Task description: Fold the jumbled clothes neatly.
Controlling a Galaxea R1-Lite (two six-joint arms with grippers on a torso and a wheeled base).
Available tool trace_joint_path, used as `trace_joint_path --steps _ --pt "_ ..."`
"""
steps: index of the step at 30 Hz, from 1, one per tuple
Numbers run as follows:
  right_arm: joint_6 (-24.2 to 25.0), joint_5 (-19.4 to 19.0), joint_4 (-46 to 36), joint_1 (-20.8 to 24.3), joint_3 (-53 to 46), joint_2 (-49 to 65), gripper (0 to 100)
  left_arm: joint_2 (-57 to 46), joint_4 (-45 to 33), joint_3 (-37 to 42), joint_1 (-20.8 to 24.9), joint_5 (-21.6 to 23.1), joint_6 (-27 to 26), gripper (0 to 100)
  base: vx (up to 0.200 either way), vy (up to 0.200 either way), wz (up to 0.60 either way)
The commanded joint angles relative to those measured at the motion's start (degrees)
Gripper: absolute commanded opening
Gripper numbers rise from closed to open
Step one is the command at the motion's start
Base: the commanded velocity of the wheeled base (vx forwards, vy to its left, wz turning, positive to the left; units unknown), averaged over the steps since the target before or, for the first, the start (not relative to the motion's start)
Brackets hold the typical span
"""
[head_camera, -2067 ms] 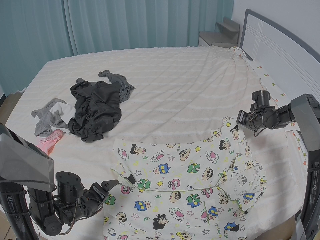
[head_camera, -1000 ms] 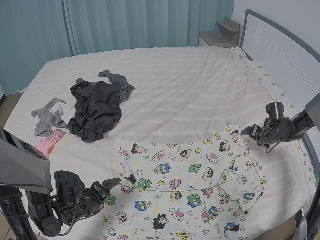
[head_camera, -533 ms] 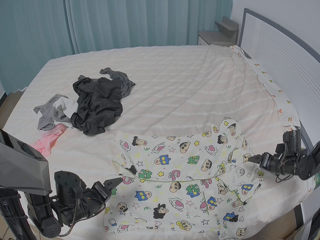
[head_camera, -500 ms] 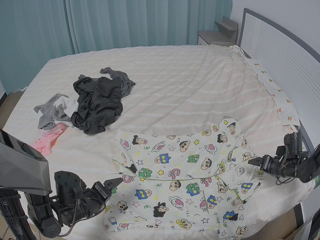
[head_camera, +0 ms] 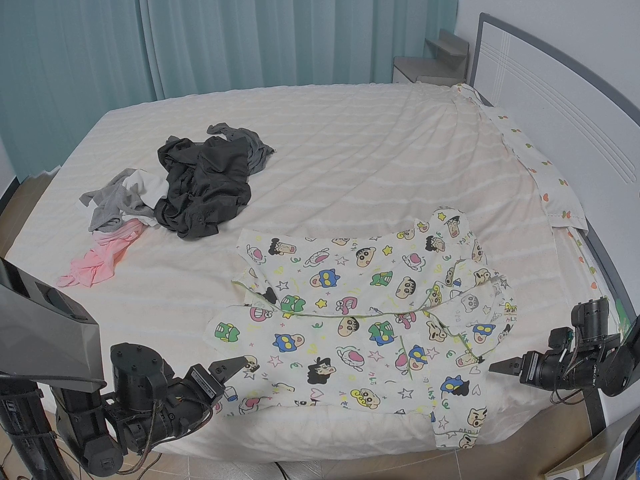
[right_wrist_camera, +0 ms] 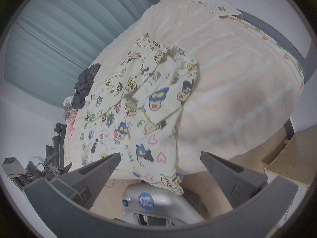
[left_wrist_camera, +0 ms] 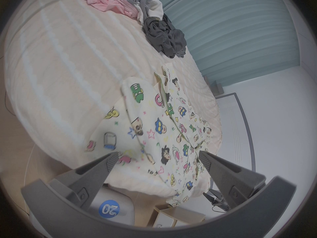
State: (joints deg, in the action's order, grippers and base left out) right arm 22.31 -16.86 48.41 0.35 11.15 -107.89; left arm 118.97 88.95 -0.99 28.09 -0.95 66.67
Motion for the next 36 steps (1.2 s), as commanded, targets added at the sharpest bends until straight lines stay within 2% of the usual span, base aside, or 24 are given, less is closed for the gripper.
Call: trace_joint_path --steps 1,5,13,16,25,29,36 --pt "-0.6 -0.3 4.9 0.7 -0.3 -7.7 100 1.7 1.0 0.9 0.0 -1.5 -0.1 100 0.000 0.000 0.00" --pt "-1.4 -0.5 9.2 0.9 -0.1 -11.9 100 1.8 1.0 0.9 0.0 -1.7 -0.1 100 0.000 0.000 0.00" --pt "-5.5 -1.3 12.8 2.0 -0.1 -16.8 100 1.8 1.0 0.9 -0.1 -1.8 -0.1 100 0.000 0.000 0.00" --pt "-5.5 -2.6 12.8 3.9 0.5 -17.7 100 2.0 1.0 0.9 0.0 -1.8 -0.2 100 0.000 0.000 0.00" --pt "-5.4 -1.9 12.5 10.5 3.3 -21.2 100 2.6 1.0 0.9 -0.1 -1.9 -0.5 100 0.000 0.000 0.00" --pt "-5.3 -0.2 13.0 11.3 4.7 -24.9 100 2.7 1.0 0.9 -0.1 -1.9 -0.5 100 0.000 0.000 0.00" --pt "-3.5 -0.2 16.8 12.7 3.8 -25.7 100 2.7 1.0 0.9 -0.1 -1.9 -0.5 100 0.000 0.000 0.00"
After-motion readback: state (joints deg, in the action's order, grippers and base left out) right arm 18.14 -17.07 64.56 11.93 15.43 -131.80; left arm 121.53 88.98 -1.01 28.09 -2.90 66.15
